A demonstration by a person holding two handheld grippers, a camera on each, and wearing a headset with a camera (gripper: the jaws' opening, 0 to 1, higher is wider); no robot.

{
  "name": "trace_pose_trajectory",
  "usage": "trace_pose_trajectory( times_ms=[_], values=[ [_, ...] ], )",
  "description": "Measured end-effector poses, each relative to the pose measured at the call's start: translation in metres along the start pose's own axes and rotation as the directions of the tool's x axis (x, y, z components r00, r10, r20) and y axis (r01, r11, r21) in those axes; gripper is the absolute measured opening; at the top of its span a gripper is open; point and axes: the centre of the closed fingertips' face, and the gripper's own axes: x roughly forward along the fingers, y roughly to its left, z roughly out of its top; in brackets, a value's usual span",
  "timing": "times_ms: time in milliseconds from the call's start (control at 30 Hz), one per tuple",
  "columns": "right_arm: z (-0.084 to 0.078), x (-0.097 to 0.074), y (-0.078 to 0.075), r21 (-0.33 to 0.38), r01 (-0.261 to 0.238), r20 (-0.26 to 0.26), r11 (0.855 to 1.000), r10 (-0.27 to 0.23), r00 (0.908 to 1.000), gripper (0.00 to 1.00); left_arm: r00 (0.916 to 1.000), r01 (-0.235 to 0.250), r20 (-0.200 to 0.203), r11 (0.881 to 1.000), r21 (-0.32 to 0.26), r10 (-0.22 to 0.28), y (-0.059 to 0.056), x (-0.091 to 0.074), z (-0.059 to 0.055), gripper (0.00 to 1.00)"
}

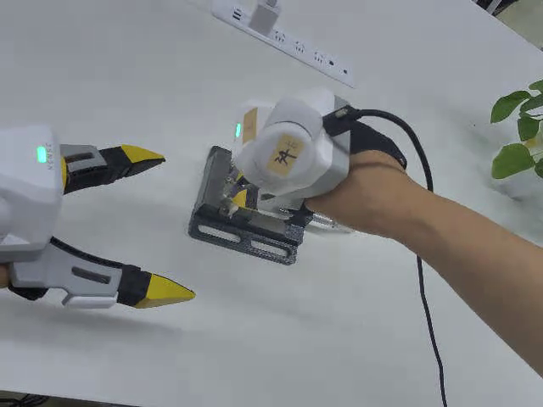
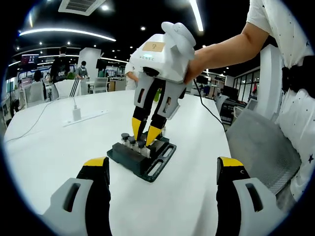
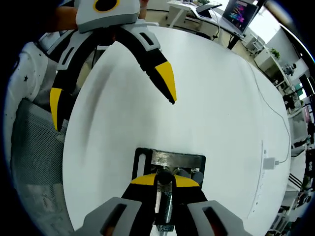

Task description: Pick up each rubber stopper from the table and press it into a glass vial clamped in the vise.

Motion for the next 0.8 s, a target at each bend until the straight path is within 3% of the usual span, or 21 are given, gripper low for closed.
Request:
trace_pose_trajectory(
  times_ms=[533, 667, 800],
  values=[
    [0.005, -0.004, 0.000, 0.029, 0.010, 0.042, 1.000, -0.012, 0.9990, 0.11, 1.0000, -0.003, -0.002, 1.000, -0.007, 0.003, 0.000, -0.003, -0.002, 0.88],
    [0.013, -0.015, -0.002, 0.101, -0.004, 0.115, 0.995, -0.007, 0.9933, 0.10, 1.0000, 0.000, -0.003, 1.000, -0.004, 0.000, 0.000, -0.002, -0.001, 0.89],
    [0.010, -0.022, -0.006, 0.142, -0.014, 0.147, 0.990, -0.007, 0.9891, 0.07, 1.0000, 0.003, -0.005, 1.000, -0.005, -0.003, -0.001, -0.002, -0.002, 0.88]
  ],
)
